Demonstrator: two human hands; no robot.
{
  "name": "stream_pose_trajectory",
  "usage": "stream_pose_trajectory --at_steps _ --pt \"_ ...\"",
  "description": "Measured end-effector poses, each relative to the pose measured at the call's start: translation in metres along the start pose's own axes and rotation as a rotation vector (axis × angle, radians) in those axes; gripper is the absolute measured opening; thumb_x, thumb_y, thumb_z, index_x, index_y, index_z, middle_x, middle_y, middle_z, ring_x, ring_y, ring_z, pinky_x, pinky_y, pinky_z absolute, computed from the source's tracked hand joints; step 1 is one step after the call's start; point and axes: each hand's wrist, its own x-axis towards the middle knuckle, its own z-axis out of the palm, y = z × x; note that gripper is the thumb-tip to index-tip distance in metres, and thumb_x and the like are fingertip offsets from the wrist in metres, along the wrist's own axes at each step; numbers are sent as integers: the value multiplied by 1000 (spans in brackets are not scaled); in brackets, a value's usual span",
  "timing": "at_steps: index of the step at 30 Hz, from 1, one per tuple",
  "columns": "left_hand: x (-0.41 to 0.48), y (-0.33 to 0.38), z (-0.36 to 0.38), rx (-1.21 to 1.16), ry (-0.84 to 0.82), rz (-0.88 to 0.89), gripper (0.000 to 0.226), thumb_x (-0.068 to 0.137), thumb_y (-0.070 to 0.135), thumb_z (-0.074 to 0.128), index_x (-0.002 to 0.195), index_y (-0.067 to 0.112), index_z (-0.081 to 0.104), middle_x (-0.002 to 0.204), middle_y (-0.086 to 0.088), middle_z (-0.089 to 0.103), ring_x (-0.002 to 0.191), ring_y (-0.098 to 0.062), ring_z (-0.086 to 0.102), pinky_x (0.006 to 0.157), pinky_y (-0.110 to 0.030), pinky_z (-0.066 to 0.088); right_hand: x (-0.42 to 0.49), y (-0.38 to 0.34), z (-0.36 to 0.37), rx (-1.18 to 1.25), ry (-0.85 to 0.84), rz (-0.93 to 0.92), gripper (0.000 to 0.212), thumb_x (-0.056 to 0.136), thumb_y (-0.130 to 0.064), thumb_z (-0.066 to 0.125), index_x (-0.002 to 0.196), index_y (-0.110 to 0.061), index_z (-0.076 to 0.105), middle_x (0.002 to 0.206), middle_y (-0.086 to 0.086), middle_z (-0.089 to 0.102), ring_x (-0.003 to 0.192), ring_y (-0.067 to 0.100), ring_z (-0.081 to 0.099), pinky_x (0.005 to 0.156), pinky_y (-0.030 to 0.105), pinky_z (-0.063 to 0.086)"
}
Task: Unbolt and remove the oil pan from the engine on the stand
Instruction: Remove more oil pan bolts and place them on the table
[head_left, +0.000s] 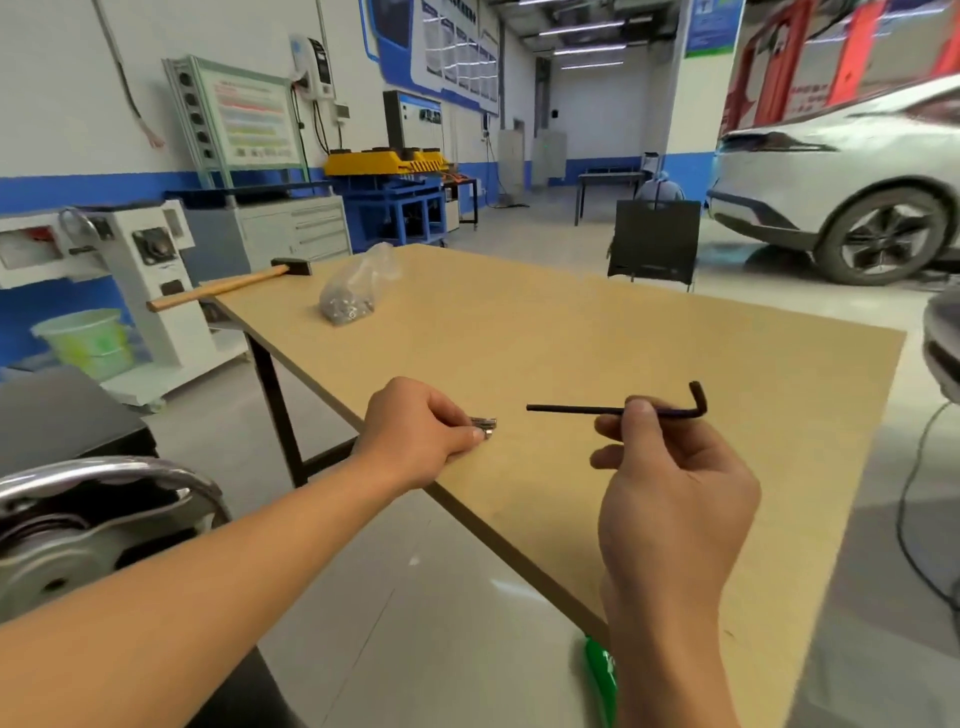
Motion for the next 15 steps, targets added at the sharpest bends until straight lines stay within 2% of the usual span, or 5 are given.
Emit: stream_pose_trajectory --at_steps 2,6,15 --pt "3 -2 0 102 -13 105 6 77 25 84 81 25 79 67 20 66 64 6 59 53 -3 37 1 1 -1 9 8 16 22 97 -17 61 76 -20 69 66 -7 72 49 2 56 49 6 41" --pt "11 -2 1 190 -93 214 10 85 18 76 94 22 80 74 23 62 65 11 55 56 2 36 3 0 -4 27 18 43 21 97 -19 62 78 -21 70 68 -7 73 50 2 55 49 6 41" --pt "19 -9 3 219 -29 275 10 86 19 76 93 23 80 82 9 63 76 -1 54 60 -4 36 2 -1 -4 44 20 34 23 97 -19 62 76 -22 69 66 -7 71 50 2 54 48 8 40"
